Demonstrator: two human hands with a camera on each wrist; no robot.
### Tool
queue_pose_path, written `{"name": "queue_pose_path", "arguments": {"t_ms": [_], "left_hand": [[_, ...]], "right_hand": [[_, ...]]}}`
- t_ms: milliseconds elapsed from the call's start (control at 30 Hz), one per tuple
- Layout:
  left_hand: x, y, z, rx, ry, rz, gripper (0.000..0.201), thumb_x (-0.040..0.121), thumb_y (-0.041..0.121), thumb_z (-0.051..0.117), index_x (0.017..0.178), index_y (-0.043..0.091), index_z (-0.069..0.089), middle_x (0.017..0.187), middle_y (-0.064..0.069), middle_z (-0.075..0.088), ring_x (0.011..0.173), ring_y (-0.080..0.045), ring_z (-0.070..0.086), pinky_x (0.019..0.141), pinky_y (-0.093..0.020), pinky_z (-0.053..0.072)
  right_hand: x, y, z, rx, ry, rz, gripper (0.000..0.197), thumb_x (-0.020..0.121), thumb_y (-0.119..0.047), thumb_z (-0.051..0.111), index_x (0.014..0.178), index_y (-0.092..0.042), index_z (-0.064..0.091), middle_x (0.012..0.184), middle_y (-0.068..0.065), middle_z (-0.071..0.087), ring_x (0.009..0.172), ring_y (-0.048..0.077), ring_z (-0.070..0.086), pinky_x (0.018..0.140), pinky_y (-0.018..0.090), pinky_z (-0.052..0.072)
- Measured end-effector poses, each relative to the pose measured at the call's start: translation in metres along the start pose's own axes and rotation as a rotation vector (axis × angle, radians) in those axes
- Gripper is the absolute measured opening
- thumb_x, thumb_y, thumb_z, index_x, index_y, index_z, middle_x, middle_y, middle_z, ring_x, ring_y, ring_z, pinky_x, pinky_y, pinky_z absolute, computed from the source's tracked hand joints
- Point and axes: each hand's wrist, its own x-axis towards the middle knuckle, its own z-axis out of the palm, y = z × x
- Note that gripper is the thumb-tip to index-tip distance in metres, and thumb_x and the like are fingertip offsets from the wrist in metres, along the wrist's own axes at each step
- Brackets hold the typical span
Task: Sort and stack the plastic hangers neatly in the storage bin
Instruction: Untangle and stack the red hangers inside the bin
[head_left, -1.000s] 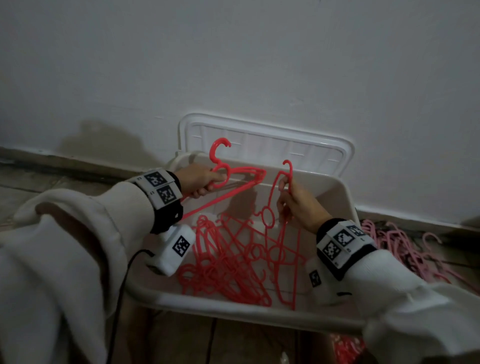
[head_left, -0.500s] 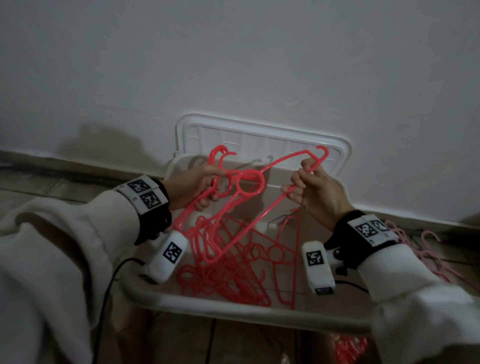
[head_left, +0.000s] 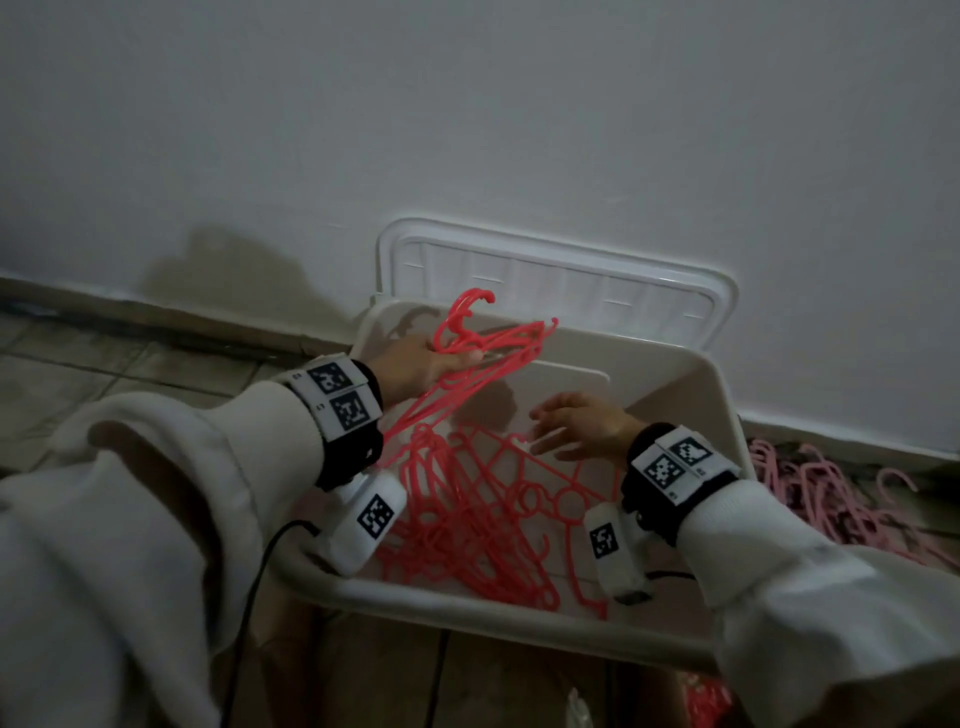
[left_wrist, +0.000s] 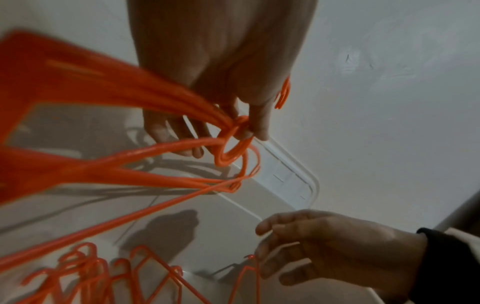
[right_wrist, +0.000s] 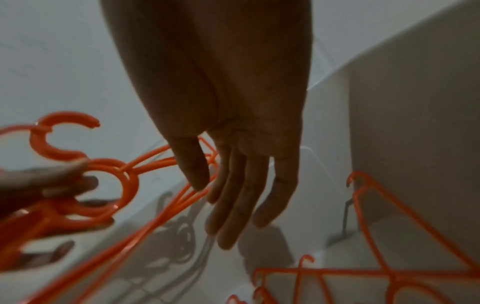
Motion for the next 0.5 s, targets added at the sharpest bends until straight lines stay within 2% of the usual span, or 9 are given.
{"name": "queue_pose_path", "arguments": {"t_ms": [67,100,133,167,233,300,367,433,500], "left_hand": [[0.001,-0.004,-0.004,0.061,0.001,-0.004,0.010,0.079,0.037,0.069,0.078,0.027,0.067,0.088,-0.005,0.070,0.085,-0.019,0.064,0.094,-0.036,0.049],[0.000,-0.005,-0.003,0.072,-0.010,-0.015,0.016,0.074,0.042,0.072,0.077,0.027,0.067,0.086,-0.004,0.069,0.084,-0.020,0.064,0.094,-0.037,0.049],[0.000,-0.006,-0.003,0.060,-0.007,-0.013,0.020,0.071,0.045,0.074,0.074,0.026,0.067,0.081,-0.003,0.069,0.081,-0.020,0.063,0.092,-0.036,0.050],[0.000,-0.006,-0.003,0.061,-0.010,-0.027,0.020,0.072,0.044,0.073,0.070,0.025,0.066,0.076,0.000,0.066,0.077,-0.017,0.061,0.086,-0.030,0.050],[0.000,-0.009,-0.001,0.136,-0.012,-0.019,0.021,0.083,0.037,0.065,0.068,0.023,0.060,0.070,0.007,0.059,0.070,-0.009,0.055,0.069,-0.015,0.041],[0.001,-0.013,0.000,0.140,-0.014,0.007,0.020,0.088,0.031,0.062,0.071,0.022,0.057,0.072,0.008,0.058,0.067,-0.003,0.053,0.062,-0.010,0.038],[0.003,-0.014,0.004,0.073,-0.053,0.022,0.014,0.089,0.018,0.062,0.076,0.018,0.055,0.072,0.004,0.058,0.060,0.003,0.054,0.057,-0.003,0.038],[0.010,-0.017,0.007,0.048,-0.084,0.023,0.018,0.088,0.008,0.061,0.075,0.017,0.052,0.069,0.001,0.056,0.049,0.008,0.053,0.055,-0.002,0.039],[0.016,-0.018,0.011,0.043,-0.107,0.027,0.022,0.087,0.002,0.060,0.073,0.016,0.050,0.067,0.000,0.054,0.045,0.009,0.051,0.055,-0.003,0.040]], "right_hand": [[0.007,0.003,0.002,-0.270,-0.009,0.035,0.011,0.095,-0.007,0.042,0.092,-0.013,0.051,0.089,0.008,0.064,0.058,0.006,0.060,0.052,0.017,0.039],[0.011,0.006,0.002,-0.440,-0.008,0.037,0.011,0.093,-0.007,0.044,0.097,-0.010,0.053,0.097,0.012,0.065,0.065,0.012,0.061,0.054,0.018,0.042],[0.015,0.009,0.001,-0.635,-0.012,0.030,0.015,0.092,-0.007,0.046,0.102,-0.007,0.057,0.105,0.016,0.066,0.075,0.019,0.064,0.062,0.019,0.048],[0.020,0.014,-0.001,-0.813,-0.014,0.042,0.021,0.091,-0.009,0.047,0.108,-0.004,0.059,0.113,0.017,0.064,0.090,0.026,0.064,0.075,0.021,0.050],[0.030,0.025,-0.004,-1.038,-0.010,0.067,0.029,0.091,-0.013,0.049,0.118,-0.006,0.057,0.122,0.014,0.060,0.111,0.028,0.057,0.093,0.029,0.046],[0.042,0.038,-0.008,-1.092,-0.009,0.093,0.031,0.090,-0.016,0.051,0.121,-0.011,0.054,0.126,0.009,0.058,0.115,0.026,0.054,0.097,0.031,0.044],[0.056,0.051,-0.011,-1.092,-0.004,0.127,0.035,0.090,-0.017,0.054,0.124,-0.012,0.051,0.129,0.009,0.055,0.117,0.024,0.053,0.098,0.030,0.044],[0.069,0.064,-0.013,-1.078,-0.006,0.128,0.042,0.090,-0.017,0.055,0.130,-0.011,0.044,0.133,0.011,0.051,0.120,0.024,0.051,0.099,0.030,0.043],[0.079,0.078,-0.013,-1.076,-0.006,0.118,0.053,0.089,-0.020,0.058,0.136,-0.011,0.037,0.140,0.009,0.045,0.125,0.023,0.048,0.102,0.031,0.040]]}}
